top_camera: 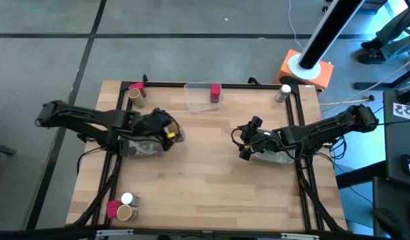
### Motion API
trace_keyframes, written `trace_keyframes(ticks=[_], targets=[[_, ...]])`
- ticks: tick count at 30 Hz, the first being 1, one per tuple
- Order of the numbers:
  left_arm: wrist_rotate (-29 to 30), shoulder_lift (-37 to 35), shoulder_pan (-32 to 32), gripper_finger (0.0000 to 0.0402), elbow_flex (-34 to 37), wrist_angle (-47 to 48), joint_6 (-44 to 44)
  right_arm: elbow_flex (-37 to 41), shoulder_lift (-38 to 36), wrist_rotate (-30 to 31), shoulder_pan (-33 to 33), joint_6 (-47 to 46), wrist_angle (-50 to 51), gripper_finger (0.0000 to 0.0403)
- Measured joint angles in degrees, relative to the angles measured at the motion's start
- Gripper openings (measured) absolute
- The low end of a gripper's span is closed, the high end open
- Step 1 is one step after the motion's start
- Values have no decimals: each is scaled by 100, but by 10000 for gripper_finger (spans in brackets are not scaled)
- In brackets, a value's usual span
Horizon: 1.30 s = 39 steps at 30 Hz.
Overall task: Sort spices by type
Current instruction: Put the middle brown spice bottle into the black bin
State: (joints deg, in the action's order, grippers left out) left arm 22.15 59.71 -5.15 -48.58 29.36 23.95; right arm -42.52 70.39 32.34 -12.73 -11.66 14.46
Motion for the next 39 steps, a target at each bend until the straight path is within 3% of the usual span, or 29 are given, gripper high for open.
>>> trace_keyframes(ticks=[7, 17, 27, 39], targets=[[13, -896, -13, 264, -290, 1636, 656, 0, 0, 0, 0, 1, -85, 314], [406, -969, -15, 266, -566, 3343, 1341, 0, 0, 0, 0, 2, -108, 314], [464, -965, -360, 268, -32, 4025, 2522, 0, 0, 0, 0, 0, -105, 314], [545, -924, -627, 268, 839, 3585, 2918, 0, 0, 7, 0, 0, -108, 314]])
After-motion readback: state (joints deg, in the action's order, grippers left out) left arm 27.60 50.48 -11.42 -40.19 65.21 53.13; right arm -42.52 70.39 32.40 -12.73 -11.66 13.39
